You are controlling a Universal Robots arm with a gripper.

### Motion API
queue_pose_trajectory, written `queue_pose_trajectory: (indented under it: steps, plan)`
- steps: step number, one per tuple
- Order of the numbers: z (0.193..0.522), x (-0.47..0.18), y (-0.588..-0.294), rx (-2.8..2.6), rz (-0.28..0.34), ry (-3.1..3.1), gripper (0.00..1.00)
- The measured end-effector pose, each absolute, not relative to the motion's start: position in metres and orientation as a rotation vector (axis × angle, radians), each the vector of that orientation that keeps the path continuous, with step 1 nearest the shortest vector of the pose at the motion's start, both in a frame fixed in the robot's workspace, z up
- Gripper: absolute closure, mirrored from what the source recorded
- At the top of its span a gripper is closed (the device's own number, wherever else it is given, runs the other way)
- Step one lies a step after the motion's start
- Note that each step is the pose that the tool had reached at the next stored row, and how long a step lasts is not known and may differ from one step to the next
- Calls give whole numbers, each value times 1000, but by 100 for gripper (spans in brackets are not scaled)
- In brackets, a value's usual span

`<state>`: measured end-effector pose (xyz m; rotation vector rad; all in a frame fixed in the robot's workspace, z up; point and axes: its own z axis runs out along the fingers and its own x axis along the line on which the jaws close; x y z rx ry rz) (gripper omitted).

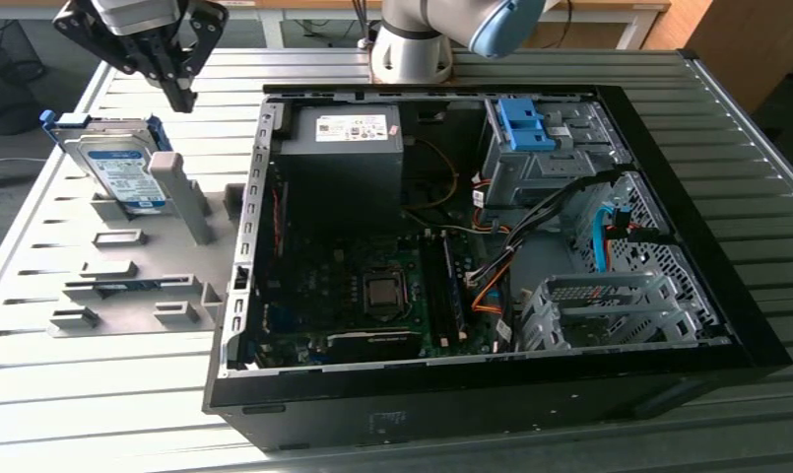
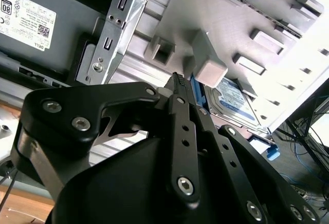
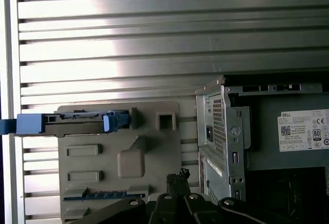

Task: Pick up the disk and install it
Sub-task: 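Reach for the disk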

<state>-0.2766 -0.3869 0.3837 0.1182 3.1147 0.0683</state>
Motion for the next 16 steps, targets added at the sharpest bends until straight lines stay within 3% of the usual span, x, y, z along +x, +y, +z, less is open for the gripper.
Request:
queue_pose_trajectory:
  steps: [16]
  plan:
    - [383, -281, -387, 118, 68, 3115, 89]
